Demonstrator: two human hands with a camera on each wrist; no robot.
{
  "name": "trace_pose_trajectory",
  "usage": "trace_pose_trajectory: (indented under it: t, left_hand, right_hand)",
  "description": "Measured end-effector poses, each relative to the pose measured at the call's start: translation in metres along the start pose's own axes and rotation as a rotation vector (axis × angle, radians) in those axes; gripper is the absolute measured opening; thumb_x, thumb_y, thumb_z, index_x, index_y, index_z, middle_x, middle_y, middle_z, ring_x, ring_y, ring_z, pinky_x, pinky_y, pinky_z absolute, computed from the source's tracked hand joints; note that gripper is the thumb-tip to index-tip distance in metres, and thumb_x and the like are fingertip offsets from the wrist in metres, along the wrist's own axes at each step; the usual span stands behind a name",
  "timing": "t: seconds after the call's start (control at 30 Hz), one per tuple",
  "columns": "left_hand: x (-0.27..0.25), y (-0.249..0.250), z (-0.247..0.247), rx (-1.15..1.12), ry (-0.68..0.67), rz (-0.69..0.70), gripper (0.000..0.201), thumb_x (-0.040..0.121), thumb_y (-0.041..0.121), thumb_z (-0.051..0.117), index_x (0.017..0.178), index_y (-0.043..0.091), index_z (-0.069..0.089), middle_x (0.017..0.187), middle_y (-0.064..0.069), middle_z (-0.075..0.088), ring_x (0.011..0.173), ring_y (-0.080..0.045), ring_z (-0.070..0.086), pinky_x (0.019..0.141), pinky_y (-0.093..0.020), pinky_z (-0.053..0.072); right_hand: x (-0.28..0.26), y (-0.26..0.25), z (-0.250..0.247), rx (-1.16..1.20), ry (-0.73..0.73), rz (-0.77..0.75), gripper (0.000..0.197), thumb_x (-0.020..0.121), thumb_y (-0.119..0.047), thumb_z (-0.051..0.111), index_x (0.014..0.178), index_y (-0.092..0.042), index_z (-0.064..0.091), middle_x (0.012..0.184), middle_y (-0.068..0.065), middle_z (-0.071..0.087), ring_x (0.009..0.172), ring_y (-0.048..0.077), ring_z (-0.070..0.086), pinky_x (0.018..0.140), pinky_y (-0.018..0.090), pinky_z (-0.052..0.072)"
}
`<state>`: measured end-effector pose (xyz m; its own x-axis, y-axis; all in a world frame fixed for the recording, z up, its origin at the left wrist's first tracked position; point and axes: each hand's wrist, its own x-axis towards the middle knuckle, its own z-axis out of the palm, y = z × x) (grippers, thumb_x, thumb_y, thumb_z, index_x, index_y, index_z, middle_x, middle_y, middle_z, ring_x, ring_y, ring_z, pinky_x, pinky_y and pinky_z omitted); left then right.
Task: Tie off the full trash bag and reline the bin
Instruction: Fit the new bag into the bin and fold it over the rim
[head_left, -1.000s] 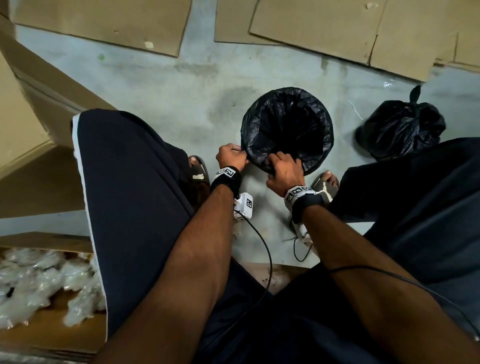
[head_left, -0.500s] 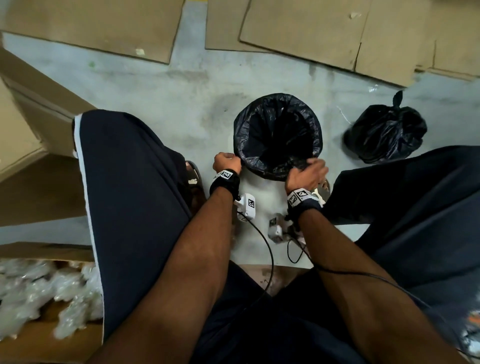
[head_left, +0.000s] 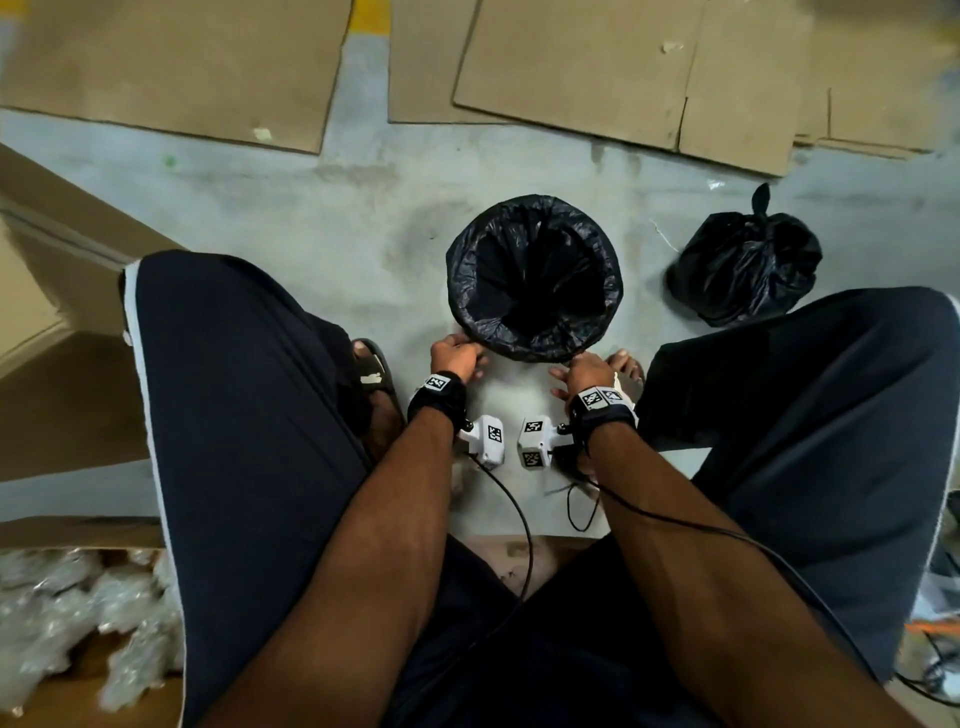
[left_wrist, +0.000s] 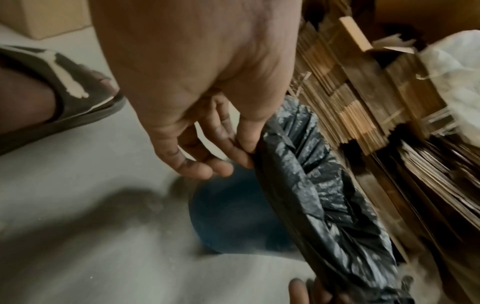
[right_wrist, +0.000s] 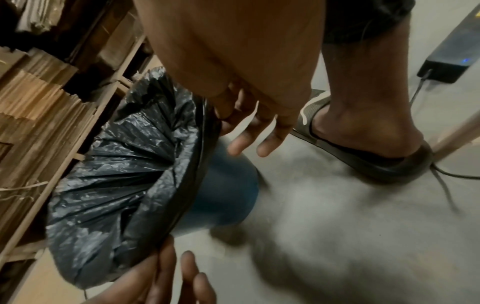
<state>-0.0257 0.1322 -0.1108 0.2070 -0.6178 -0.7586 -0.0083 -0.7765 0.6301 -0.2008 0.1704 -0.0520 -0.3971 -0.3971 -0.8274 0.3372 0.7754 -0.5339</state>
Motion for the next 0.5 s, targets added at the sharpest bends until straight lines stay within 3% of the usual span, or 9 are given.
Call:
trace_pose_trajectory:
  t: [0.1,0.2,0.27,0.33,0.4,0.47,0.5]
  left_hand:
    - [0.006,-0.003,0.004,-0.032,0.018,-0.014,0.025,0.090,-0.007,0.055,0.080,0.015,0.058,0.067,-0.008,0.063,0.045,-0.010,0.056,0.038,-0.019,0.041]
    - [0.020,-0.011,0.005,-0.005,0.061,-0.046,0.023,0.083,-0.002,0.054,0.069,0.016,0.058,0.065,-0.011,0.062,0.051,-0.020,0.056,0.045,-0.023,0.045]
    - [0.028,-0.018,0.004,0.053,0.111,-0.071,0.012,0.074,0.011,0.053,0.066,0.015,0.061,0.065,-0.012,0.065,0.058,-0.026,0.061,0.057,-0.031,0.052]
    - [0.037,-0.023,0.002,0.092,0.154,-0.090,0.015,0.078,0.014,0.054,0.066,0.015,0.062,0.066,-0.012,0.065,0.063,-0.029,0.065,0.065,-0.036,0.056]
    - [0.042,-0.022,0.000,0.108,0.192,-0.101,0.018,0.086,0.014,0.055,0.072,0.014,0.066,0.070,-0.012,0.067,0.068,-0.032,0.068,0.069,-0.040,0.060]
    - [0.042,-0.018,-0.001,0.068,0.195,-0.078,0.013,0.082,0.013,0.057,0.084,0.017,0.069,0.080,-0.013,0.071,0.069,-0.030,0.067,0.072,-0.040,0.060]
    - [0.041,-0.016,-0.002,0.041,0.190,-0.058,0.015,0.078,0.013,0.058,0.088,0.019,0.068,0.084,-0.013,0.072,0.067,-0.027,0.065,0.070,-0.038,0.059]
  right_hand:
    - [0.009,0.001,-0.001,-0.026,-0.002,0.003,0.042,0.106,-0.011,0.036,0.145,0.004,0.039,0.140,0.024,0.055,0.087,0.025,0.062,0.093,0.048,0.054]
    - [0.016,0.004,0.005,-0.039,0.003,0.049,0.038,0.106,-0.007,0.031,0.139,0.004,0.046,0.138,0.025,0.057,0.099,0.030,0.065,0.083,0.049,0.055]
    - [0.021,0.007,0.007,-0.044,-0.001,0.082,0.037,0.105,-0.007,0.034,0.137,0.001,0.049,0.138,0.023,0.058,0.087,0.024,0.068,0.075,0.043,0.058]
    - [0.025,0.007,0.008,-0.075,-0.002,0.091,0.039,0.105,-0.010,0.038,0.141,0.002,0.044,0.134,0.021,0.059,0.075,0.016,0.061,0.082,0.043,0.058]
    - [0.028,0.010,0.005,-0.084,-0.011,0.108,0.040,0.105,-0.011,0.038,0.143,0.001,0.042,0.123,0.017,0.059,0.075,0.016,0.061,0.086,0.045,0.059]
    - [0.029,0.013,0.005,-0.007,-0.057,0.140,0.037,0.106,-0.013,0.036,0.141,-0.003,0.046,0.128,0.012,0.061,0.082,0.020,0.066,0.076,0.046,0.059]
    - [0.027,0.015,0.006,0.040,-0.064,0.148,0.035,0.106,-0.013,0.035,0.136,-0.004,0.049,0.130,0.011,0.060,0.088,0.024,0.067,0.077,0.048,0.059]
